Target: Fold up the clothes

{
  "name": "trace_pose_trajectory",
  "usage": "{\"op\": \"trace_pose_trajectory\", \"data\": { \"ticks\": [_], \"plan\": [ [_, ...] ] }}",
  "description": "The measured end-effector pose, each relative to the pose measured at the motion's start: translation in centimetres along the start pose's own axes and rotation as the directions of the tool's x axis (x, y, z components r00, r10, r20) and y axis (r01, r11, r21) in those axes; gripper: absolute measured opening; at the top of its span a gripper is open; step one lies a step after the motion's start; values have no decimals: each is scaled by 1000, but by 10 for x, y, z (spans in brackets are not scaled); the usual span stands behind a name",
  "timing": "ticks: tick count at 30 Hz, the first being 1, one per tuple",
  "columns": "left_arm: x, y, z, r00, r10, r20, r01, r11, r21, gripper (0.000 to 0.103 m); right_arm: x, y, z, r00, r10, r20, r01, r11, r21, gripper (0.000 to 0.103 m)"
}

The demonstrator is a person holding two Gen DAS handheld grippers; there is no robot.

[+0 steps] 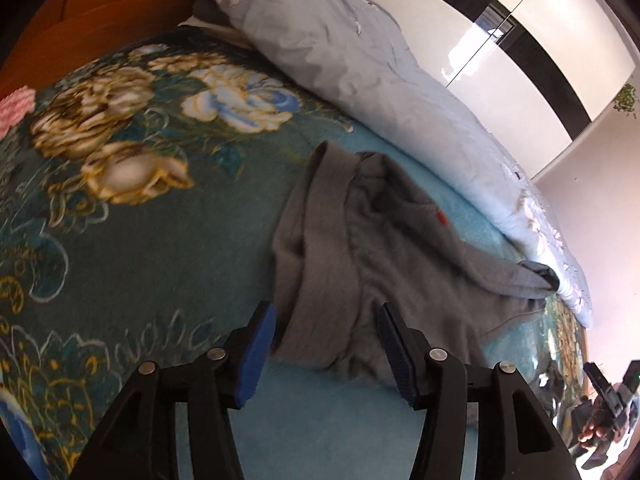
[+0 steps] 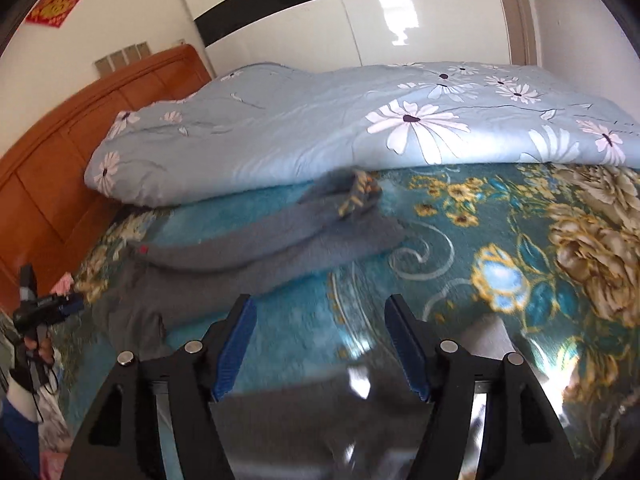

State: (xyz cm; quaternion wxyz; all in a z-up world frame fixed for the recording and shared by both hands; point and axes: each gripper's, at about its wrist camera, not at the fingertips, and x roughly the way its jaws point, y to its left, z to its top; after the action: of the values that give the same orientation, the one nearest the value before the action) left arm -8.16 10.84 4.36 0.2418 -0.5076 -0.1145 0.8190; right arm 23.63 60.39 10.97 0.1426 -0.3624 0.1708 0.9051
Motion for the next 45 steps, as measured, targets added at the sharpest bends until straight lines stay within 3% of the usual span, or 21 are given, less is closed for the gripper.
{"op": "trace_pose_trajectory", "data": {
  "ticks": [3,5,9,13,16,20,22,24,25,26,27,33,37,40,42,45],
  "plan": [
    [1,10,-22,1000,-5,-4,5,1000,-23,58,-22,-9,-50,994,-98,-40,96,994,-45,68],
    [1,12,-30,1000,-12,-8,12,999,-31,58,-21,-22,-73,987,-131,-89,130,991,-13,68],
    [8,7,-38,999,-44,-24,43,997,-61,58,-9,-52,-97,986,-97,-133,119,979,165,68],
    [21,2,-40,999,-7,-36,5,998,-57,58,1,-68,-107,993,28,-113,12,939,345,68],
    [31,6,-36,999,29,-27,-31,998,-60,58,11,-63,-102,994,76,-82,-41,931,363,68],
    [39,5,-27,1000,20,-13,-21,999,-45,57,21,-59,-90,991,131,-35,-108,915,389,68],
    [44,2,-23,1000,17,-4,-17,1000,-21,56,24,-58,-84,987,159,-7,-142,900,411,61],
    [47,3,-21,1000,-10,6,10,999,-37,42,26,-57,-77,986,168,5,-154,893,422,19],
    [48,4,-18,999,-32,14,33,998,-60,26,27,-56,-72,986,169,11,-158,893,421,9],
    [48,4,-16,998,-49,24,51,996,-79,3,26,-55,-67,985,170,20,-162,893,419,8],
    [46,3,-14,998,-53,42,56,994,-90,1,24,-54,-61,985,169,32,-167,894,415,8],
    [0,-14,5,981,-96,167,110,991,-81,0,-22,-45,-15,970,162,181,-216,915,341,8],
    [-18,-19,5,987,-32,157,37,999,-30,1,-61,-35,1,953,159,257,-228,937,265,8],
    [-11,-10,-5,992,-23,122,30,998,-52,2,-70,-29,0,955,157,252,-218,947,235,8],
    [1,3,-10,997,-32,74,41,992,-117,6,-70,-29,-2,957,158,245,-217,947,238,8],
    [26,27,-16,994,-100,34,105,964,-245,33,-70,-32,-4,954,167,249,-228,943,243,8]
  ]
}}
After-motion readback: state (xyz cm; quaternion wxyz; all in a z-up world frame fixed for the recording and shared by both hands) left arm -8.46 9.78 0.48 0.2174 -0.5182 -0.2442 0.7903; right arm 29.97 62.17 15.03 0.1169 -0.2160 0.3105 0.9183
